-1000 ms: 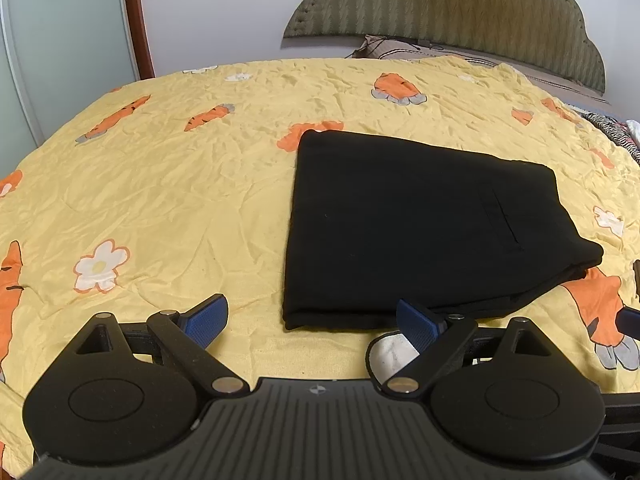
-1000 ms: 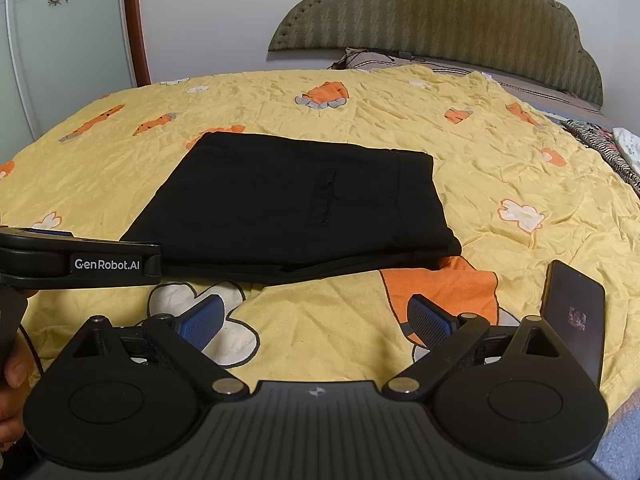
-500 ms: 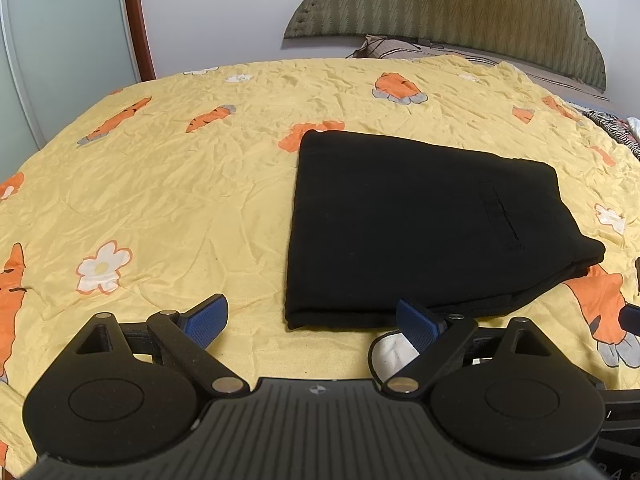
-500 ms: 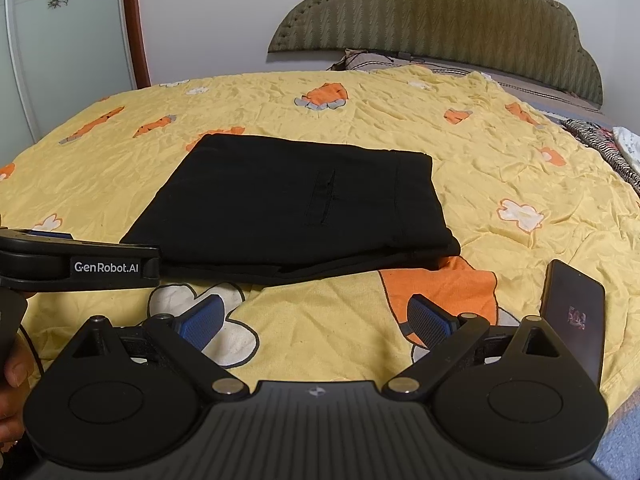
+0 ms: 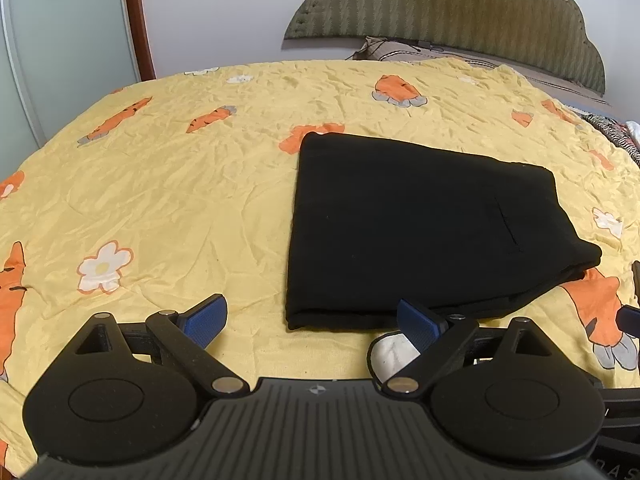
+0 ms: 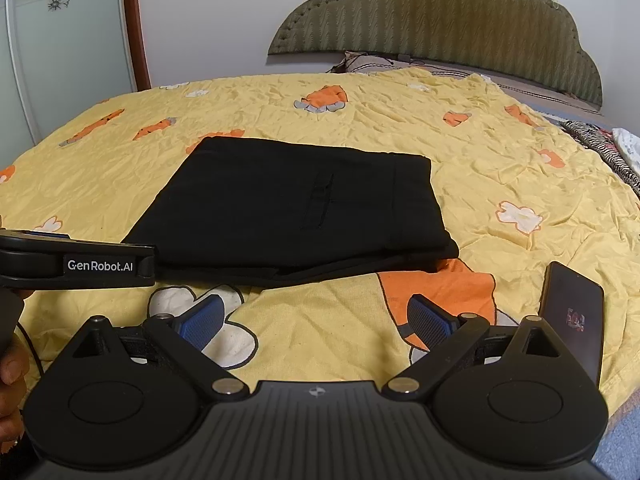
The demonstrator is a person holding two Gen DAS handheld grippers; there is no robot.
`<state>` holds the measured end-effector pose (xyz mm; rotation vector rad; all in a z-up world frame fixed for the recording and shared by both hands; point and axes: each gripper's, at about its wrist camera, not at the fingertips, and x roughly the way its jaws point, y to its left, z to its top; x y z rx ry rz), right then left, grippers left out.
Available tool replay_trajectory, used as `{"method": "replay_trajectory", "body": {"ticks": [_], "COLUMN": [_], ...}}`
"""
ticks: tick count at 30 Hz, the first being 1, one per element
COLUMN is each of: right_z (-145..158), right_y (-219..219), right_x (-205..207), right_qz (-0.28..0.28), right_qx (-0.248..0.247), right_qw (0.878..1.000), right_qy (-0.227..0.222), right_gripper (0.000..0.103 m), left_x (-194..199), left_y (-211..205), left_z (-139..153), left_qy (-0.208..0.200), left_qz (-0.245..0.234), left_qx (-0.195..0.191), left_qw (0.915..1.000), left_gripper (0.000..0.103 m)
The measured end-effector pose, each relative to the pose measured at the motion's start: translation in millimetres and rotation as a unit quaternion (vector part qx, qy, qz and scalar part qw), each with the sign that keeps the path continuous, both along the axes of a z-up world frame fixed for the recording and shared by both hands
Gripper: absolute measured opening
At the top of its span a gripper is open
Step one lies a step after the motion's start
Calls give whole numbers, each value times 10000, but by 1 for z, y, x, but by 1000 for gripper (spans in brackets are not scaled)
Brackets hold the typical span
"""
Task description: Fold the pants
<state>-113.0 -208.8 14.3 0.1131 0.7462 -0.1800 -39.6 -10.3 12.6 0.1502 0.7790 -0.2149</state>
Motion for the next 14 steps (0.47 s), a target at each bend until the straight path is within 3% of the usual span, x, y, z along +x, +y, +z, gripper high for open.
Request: {"method": "replay_trajectory", "body": {"ticks": [5,9,12,14], "right_z": [1,4,16,26], "right_y": [2,1,2,10], "right_x": [0,-2,-13,-23], "right_qz": [30,35,333,996], "right_qx": [-54,-130,-255,-492], "right_qw": [10000,9998,9967,9857], "right_qy": [-8,-110,-695,-1269], "right_gripper": [99,99,99,99], "left_x": [2,-1,5,14], "left_y": [0,0,22,54], "left_z": [0,3,17,29], "left_qy": [32,-185,-380,-425], "left_qz": [-3,-6,245,699], "left_qx": [-24,-26,-257,-479], "left_qw": [10000,9998,9986,9955], "left_gripper": [94,94,94,95]}}
